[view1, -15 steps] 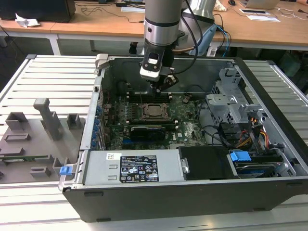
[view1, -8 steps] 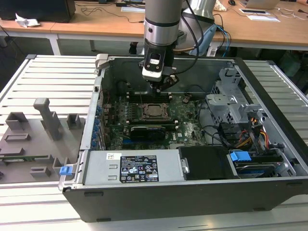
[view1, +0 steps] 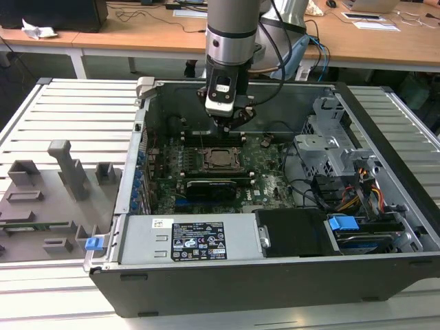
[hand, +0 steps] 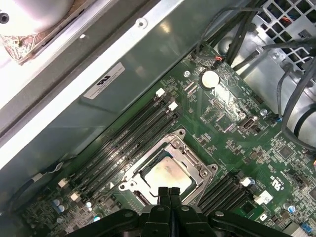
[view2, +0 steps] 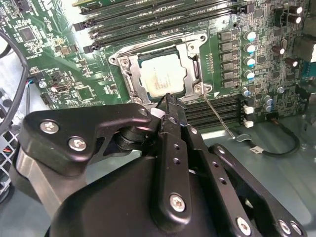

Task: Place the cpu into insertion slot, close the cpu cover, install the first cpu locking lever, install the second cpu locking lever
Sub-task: 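Install the first cpu locking lever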

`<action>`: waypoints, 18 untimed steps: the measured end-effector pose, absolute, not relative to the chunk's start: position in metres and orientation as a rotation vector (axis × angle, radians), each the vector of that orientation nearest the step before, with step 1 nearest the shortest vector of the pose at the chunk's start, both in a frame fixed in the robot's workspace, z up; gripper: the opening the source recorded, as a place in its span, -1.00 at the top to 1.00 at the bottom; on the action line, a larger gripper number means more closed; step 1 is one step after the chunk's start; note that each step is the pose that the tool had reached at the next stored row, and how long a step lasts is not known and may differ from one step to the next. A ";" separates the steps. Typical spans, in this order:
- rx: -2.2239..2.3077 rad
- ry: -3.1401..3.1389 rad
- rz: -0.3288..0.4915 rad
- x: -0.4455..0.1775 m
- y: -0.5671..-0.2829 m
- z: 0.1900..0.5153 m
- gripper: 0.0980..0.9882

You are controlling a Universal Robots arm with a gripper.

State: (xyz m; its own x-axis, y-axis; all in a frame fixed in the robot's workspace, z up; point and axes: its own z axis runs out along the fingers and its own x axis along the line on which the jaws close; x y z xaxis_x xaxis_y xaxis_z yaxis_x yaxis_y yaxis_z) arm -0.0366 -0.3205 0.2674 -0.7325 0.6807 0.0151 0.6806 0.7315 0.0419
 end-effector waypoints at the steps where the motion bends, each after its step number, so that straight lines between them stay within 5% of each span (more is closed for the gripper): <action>1: 1.141 2.925 0.070 -0.037 -0.320 0.267 0.98; 18: 0.783 3.046 0.070 -0.037 -0.320 0.267 0.98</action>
State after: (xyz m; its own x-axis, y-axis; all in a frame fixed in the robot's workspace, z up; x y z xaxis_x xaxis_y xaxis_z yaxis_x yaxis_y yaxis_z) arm -0.0366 -0.3205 0.2674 -0.8760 0.4820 0.0151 0.4822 0.8751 0.0418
